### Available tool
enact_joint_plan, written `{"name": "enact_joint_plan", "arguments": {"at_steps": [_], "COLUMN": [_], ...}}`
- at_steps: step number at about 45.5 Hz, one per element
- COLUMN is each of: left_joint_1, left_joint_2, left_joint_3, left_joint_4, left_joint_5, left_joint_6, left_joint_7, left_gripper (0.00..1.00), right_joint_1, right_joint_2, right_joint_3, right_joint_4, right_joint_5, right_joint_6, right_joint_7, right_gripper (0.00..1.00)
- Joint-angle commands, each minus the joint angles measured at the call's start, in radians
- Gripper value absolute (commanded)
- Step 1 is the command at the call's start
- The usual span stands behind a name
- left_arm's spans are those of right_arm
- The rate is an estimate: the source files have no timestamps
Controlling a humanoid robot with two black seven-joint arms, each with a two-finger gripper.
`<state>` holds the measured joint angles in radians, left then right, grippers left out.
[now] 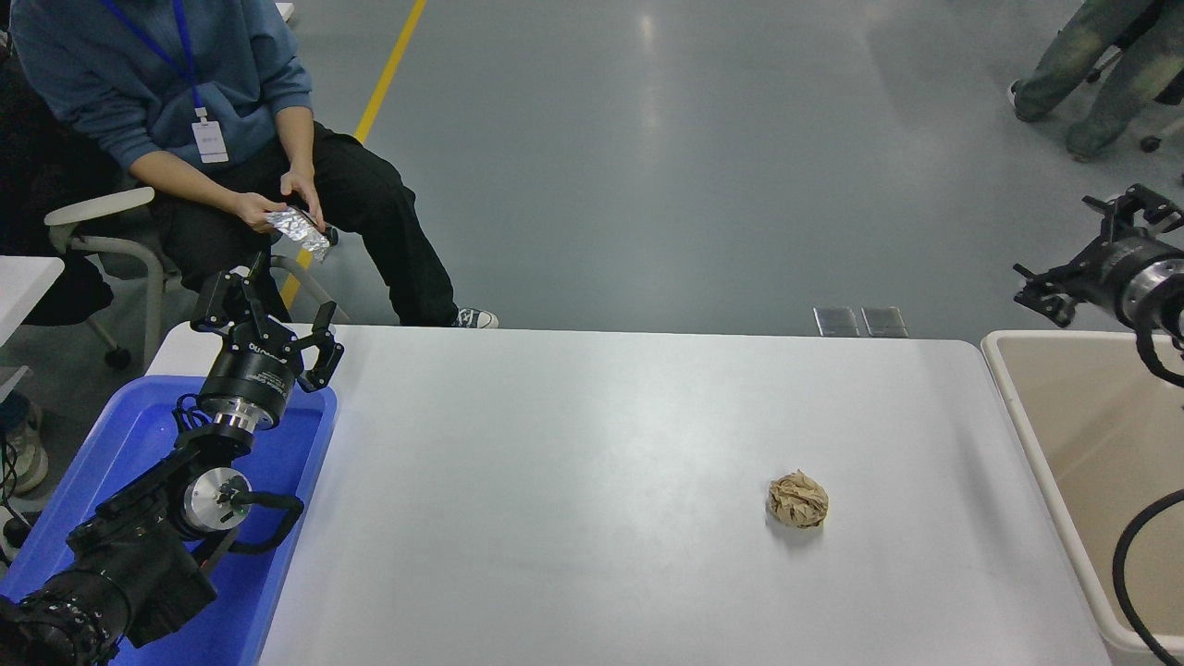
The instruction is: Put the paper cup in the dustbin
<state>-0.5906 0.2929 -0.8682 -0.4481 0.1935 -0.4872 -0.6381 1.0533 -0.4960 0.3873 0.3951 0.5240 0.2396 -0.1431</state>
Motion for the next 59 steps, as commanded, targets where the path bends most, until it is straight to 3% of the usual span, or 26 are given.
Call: {"name": "enact_joint_plan", "arguments": {"at_steps": [1, 11, 21, 38, 47, 59], "left_joint_1": [0.000, 0.000, 0.000, 0.000, 0.000, 0.000], "left_joint_2": [0.000, 0.000, 0.000, 0.000, 0.000, 0.000], "left_joint_3": [0.000, 0.002, 0.000, 0.002, 0.002, 0.002], "left_joint_4": [0.000, 0.000, 0.000, 0.000, 0.000, 0.000], "left_joint_5": [0.000, 0.000, 0.000, 0.000, 0.000, 0.000], "left_joint_6": [0.001, -0.001, -0.001, -0.001, -0.001, -0.001], "left_joint_7": [0.000, 0.000, 0.000, 0.000, 0.000, 0.000], "left_gripper": [1.00, 1.00, 1.00, 1.00, 1.00, 1.00], "right_joint_1": [-0.001, -0.007, -0.004, -0.006, -0.025, -0.055], "right_joint_2": [0.063, 0.247, 0.490, 0.496, 0.496, 0.496], "right_joint_3": [0.030, 0.030, 0.030, 0.001, -0.048, -0.050], "right_joint_4": [0.188, 0.143, -0.070, -0.173, -0.295, -0.288], "right_joint_5": [-0.002, -0.059, -0.193, -0.220, -0.309, -0.323], "right_joint_6": [0.099, 0.092, 0.095, 0.089, 0.081, 0.032], "right_joint_7": [0.083, 0.094, 0.114, 0.395, 0.427, 0.421], "right_gripper": [1.00, 1.00, 1.00, 1.00, 1.00, 1.00]}}
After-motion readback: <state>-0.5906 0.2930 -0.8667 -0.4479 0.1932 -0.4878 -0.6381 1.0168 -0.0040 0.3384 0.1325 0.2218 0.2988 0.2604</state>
